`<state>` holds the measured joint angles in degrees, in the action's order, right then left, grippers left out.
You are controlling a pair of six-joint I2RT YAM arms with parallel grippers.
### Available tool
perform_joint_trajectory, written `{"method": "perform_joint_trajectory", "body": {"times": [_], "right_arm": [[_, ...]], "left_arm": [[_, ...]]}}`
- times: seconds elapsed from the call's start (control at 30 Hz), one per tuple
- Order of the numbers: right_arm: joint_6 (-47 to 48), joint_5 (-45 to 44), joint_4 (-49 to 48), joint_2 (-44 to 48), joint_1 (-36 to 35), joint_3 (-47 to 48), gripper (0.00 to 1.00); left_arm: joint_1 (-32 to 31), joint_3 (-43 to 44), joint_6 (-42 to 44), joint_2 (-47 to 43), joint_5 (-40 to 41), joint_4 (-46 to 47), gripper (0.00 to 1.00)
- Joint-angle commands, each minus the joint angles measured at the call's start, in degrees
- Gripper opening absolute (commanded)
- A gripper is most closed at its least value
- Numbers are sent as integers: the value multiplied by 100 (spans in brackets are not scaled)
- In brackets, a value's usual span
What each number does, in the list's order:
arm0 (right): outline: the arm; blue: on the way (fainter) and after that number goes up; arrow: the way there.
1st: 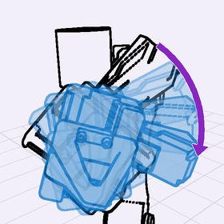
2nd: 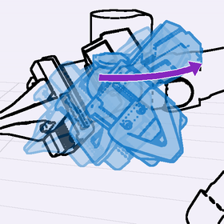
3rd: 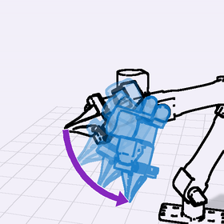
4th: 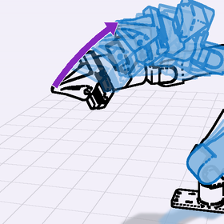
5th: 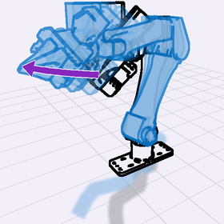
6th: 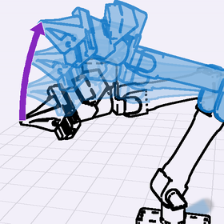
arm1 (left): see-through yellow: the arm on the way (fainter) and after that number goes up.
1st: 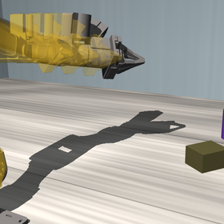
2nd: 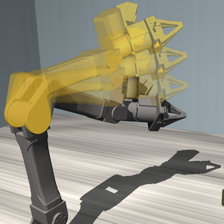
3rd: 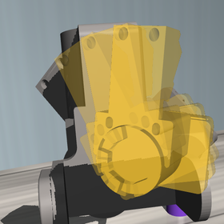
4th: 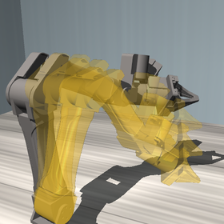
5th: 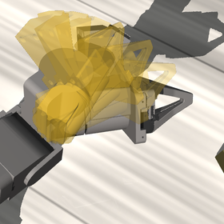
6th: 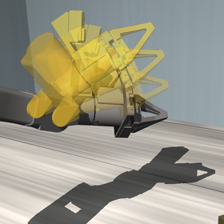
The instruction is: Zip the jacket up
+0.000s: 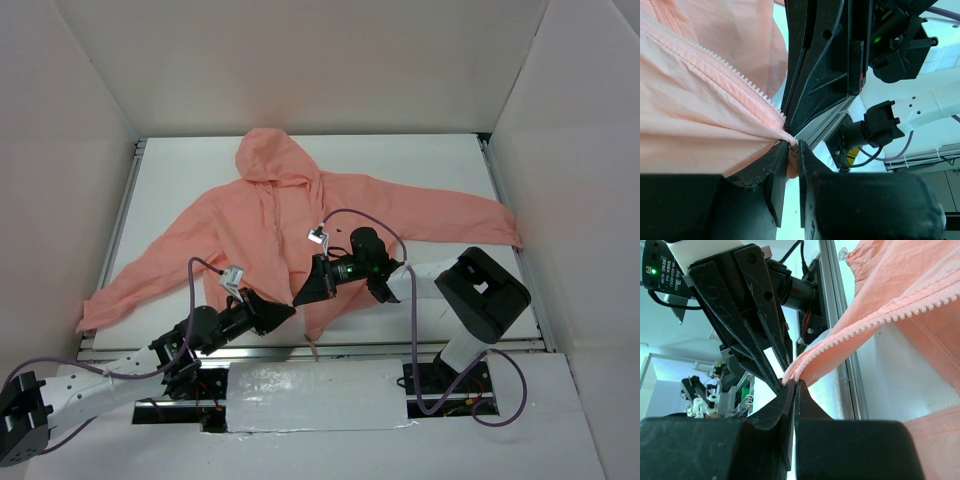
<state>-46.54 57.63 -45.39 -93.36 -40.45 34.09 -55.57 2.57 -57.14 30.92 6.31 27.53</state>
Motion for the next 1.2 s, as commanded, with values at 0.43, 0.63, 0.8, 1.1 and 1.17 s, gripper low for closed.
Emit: {"method": "perform_joint_trajectory", "body": {"times": [0.43, 0.63, 0.8, 1.1, 1.17], "right_arm": [[-82, 161, -163, 108, 28, 292, 2], [-101, 153, -191, 160, 54, 248, 50], [434, -374, 634, 573, 283, 90, 69], [2008, -3910, 4896, 1425, -576, 808, 58], [1983, -4573, 5661, 1479, -884, 950, 56]], "left_arm": [[20, -520, 90, 327, -130, 543, 0], [20, -520, 28, 284, 11, 447, 0], [20, -459, -60, 117, 344, -80, 0], [29, 322, -402, -94, 1784, -2705, 0], [20, 541, -595, -235, 1988, -3208, 0]]}}
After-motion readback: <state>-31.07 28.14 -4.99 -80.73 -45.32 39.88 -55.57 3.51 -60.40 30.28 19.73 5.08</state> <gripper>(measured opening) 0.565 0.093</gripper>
